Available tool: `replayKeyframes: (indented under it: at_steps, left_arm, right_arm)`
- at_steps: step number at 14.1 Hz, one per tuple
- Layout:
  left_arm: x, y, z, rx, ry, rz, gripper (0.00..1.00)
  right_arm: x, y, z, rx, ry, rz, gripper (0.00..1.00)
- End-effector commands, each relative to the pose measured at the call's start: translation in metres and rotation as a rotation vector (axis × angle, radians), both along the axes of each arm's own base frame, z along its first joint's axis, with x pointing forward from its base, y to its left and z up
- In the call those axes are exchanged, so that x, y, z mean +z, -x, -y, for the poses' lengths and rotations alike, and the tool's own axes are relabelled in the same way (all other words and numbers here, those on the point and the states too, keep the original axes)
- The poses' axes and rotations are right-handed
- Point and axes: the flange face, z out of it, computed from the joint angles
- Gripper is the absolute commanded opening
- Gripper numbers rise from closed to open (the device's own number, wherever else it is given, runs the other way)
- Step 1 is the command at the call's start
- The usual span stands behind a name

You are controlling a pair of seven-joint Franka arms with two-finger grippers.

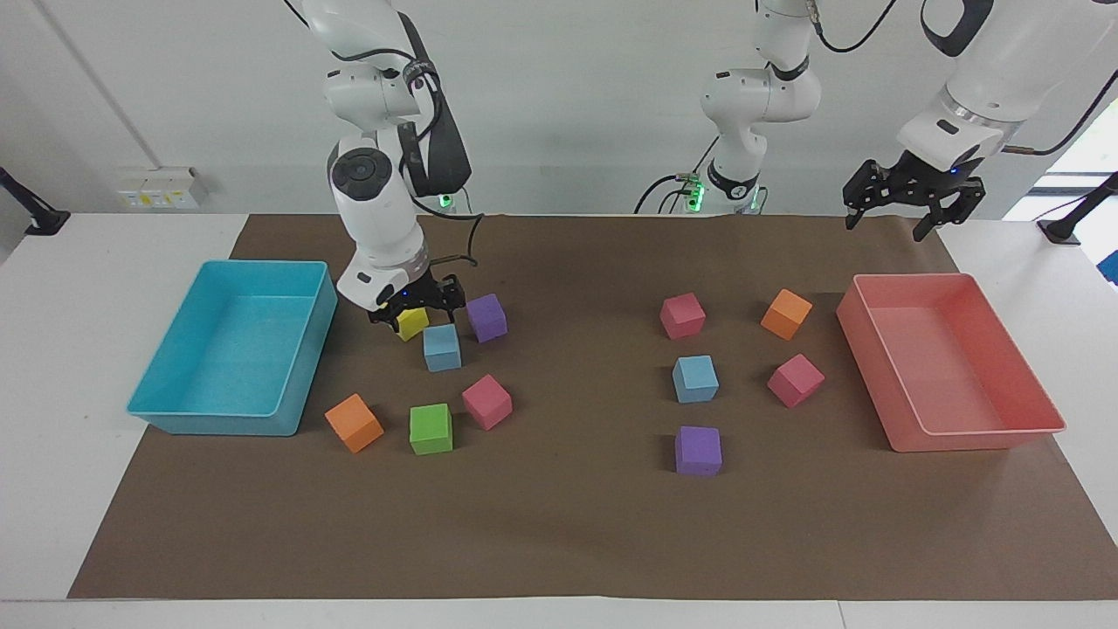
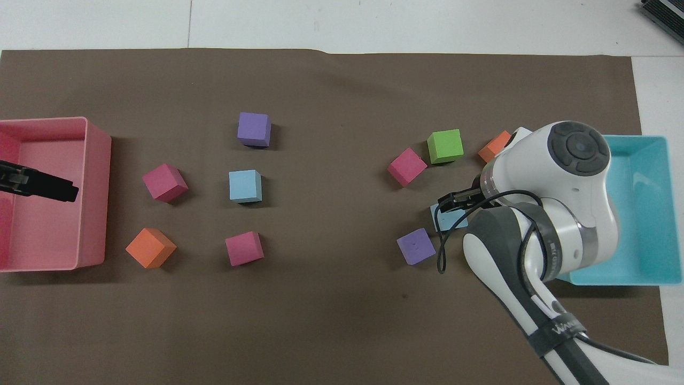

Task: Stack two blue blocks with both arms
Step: 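Lower the right gripper over the light blue cube and close on it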

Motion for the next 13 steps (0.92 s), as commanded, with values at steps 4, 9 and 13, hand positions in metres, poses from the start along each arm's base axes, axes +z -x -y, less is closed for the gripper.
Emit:
replayKeyframes:
  at_steps: [4, 9, 13]
  left_arm:
    - [0.001, 0.007, 0.002, -0.005, 0.001, 0.012, 1.00]
    - [0.001, 0.007, 0.002, -0.005, 0.001, 0.011, 1.00]
    - [0.001, 0.007, 0.002, -0.005, 0.001, 0.011, 1.00]
  right_arm:
    - [-0.038, 0.001, -0.017, 0.046, -0.020, 0.008, 1.00]
    - [-0.068, 0.011, -0.007, 0.120, -0.020, 0.019, 1.00]
    - [-0.086, 0.013, -0.003, 0.114, -0.016, 0.004, 1.00]
